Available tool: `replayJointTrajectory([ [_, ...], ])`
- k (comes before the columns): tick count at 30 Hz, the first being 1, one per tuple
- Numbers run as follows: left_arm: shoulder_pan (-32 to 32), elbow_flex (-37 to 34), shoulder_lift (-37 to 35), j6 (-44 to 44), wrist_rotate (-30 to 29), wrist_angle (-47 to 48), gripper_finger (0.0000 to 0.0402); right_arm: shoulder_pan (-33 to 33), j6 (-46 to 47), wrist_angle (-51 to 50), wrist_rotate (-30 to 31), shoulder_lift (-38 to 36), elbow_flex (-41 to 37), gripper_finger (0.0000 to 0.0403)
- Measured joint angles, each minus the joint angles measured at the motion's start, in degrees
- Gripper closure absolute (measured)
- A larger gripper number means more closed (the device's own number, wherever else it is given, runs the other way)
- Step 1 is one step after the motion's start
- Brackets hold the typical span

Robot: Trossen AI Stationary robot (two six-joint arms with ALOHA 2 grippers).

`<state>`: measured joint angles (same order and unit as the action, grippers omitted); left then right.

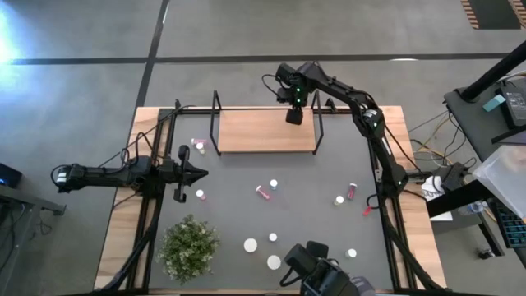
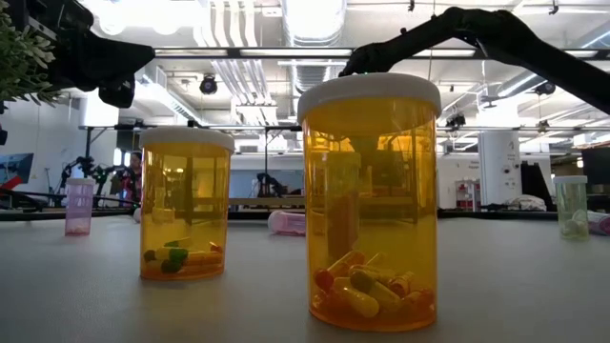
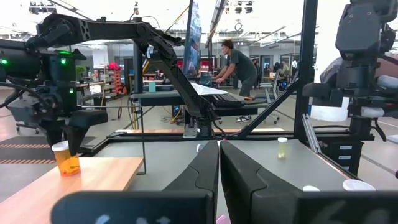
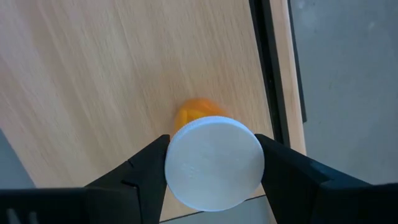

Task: Pick and place medicine bottles onto shelf by color
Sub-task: Put the top right orange pill bottle on the shelf

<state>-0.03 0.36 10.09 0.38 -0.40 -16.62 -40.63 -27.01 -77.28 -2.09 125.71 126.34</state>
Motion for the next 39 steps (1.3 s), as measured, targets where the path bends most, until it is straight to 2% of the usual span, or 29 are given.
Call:
replayJointTrajectory([
  [23, 0.01, 0.00, 0.00, 0.00, 0.01, 0.00, 0.0402, -0.40, -1.51, -2.03, 0.63, 0.00, -0.02, 0.0193],
  [35, 0.00, 0.00, 0.00, 0.00, 0.01, 0.00, 0.0402, -0.41, 4.85, -1.56, 1.27, 0.00, -0.04, 0.0192],
  [39, 0.02, 0.00, 0.00, 0.00, 0.02, 0.00, 0.0402, -0.41, 6.04, -1.53, 1.29, 0.05, -0.11, 0.0174],
])
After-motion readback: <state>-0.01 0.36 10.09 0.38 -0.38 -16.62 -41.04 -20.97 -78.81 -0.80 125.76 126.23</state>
